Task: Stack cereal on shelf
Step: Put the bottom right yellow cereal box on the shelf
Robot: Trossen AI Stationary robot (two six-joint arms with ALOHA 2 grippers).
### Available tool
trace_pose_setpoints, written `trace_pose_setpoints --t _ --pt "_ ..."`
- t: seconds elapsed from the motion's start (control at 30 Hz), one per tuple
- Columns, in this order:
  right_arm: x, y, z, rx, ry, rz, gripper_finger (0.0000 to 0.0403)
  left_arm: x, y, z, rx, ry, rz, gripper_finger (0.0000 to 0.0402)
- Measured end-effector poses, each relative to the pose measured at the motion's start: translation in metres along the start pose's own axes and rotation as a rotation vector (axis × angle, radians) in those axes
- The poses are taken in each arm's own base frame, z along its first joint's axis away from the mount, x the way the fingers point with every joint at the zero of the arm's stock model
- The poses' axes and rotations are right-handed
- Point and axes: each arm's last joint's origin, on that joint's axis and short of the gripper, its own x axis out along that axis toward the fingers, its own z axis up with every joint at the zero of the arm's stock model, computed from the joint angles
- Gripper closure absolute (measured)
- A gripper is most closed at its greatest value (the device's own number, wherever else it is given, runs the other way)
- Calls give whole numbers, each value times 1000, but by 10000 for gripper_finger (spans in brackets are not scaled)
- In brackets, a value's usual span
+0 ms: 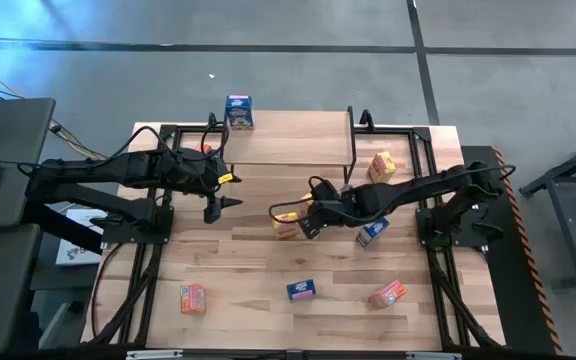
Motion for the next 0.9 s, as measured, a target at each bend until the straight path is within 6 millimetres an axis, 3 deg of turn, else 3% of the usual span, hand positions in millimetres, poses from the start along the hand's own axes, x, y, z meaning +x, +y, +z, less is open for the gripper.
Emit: trace_pose_setpoints --t 0.47,0.9 --pt "-56 -12 71 -243 -37 -16 276 0 0 0 0 0 0 119" --pt "-91 -70 151 -583 -45 134 276 0 0 0 0 0 0 119"
